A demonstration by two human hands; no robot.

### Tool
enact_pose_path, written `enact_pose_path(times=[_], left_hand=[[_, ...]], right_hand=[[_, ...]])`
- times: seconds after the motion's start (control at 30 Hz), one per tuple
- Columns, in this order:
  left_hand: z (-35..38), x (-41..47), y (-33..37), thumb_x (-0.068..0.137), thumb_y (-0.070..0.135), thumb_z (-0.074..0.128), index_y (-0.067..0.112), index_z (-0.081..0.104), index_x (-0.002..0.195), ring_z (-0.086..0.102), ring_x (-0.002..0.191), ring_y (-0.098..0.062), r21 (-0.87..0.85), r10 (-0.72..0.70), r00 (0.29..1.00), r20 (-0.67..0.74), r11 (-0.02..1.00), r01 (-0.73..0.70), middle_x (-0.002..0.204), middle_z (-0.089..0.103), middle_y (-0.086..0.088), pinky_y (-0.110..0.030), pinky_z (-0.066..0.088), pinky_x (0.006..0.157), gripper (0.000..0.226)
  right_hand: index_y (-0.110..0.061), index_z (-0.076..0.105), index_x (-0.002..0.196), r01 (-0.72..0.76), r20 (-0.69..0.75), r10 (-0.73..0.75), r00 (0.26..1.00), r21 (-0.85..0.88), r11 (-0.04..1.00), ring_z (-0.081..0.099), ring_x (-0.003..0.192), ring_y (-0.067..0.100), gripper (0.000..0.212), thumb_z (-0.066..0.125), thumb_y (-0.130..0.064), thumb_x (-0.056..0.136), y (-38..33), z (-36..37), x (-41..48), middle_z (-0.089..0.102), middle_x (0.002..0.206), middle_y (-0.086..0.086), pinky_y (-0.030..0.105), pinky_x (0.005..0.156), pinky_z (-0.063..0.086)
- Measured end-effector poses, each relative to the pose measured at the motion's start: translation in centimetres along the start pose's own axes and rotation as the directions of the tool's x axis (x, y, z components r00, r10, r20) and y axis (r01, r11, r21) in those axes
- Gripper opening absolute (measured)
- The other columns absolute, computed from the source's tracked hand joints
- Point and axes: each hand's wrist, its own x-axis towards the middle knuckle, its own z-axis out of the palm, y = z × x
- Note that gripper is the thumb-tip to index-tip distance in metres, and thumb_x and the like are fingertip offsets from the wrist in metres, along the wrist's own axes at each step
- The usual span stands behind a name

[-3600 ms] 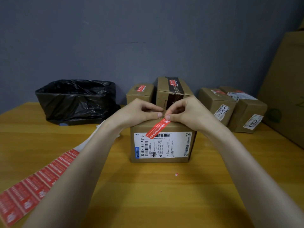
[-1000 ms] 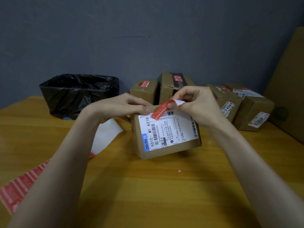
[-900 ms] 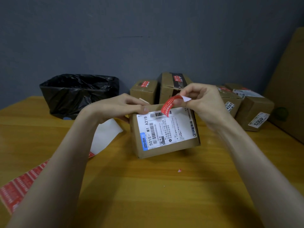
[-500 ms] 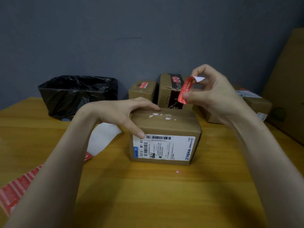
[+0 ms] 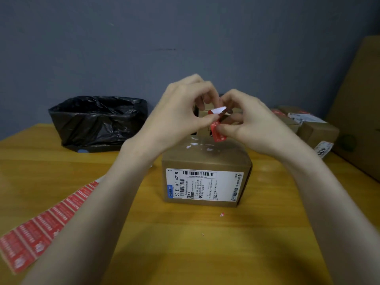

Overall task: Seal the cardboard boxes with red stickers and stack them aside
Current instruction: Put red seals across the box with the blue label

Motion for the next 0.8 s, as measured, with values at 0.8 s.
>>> enact_pose_path(times=[0.8], left_hand=[[-0.3, -0.2, 0.3, 0.078, 0.01, 0.067, 0.008, 0.073, 0.073, 0.059, 0.071, -0.011, -0.013, 0.081, 0.983, -0.166, 0.996, -0.084, 0.074, 0.064, 0.002, -0.015, 0.045, 0.068, 0.008]], right_hand=[[-0.017, 0.07, 0.088, -0.264, 0.17, 0.202, 0.964, 0.626, 0.734, 0.069, 0.078, 0.014, 0.033, 0.059, 0.012, 0.078, 1.2, -1.1, -0.5, 0.074, 0.083, 0.001, 0.032, 0.079, 0.053]])
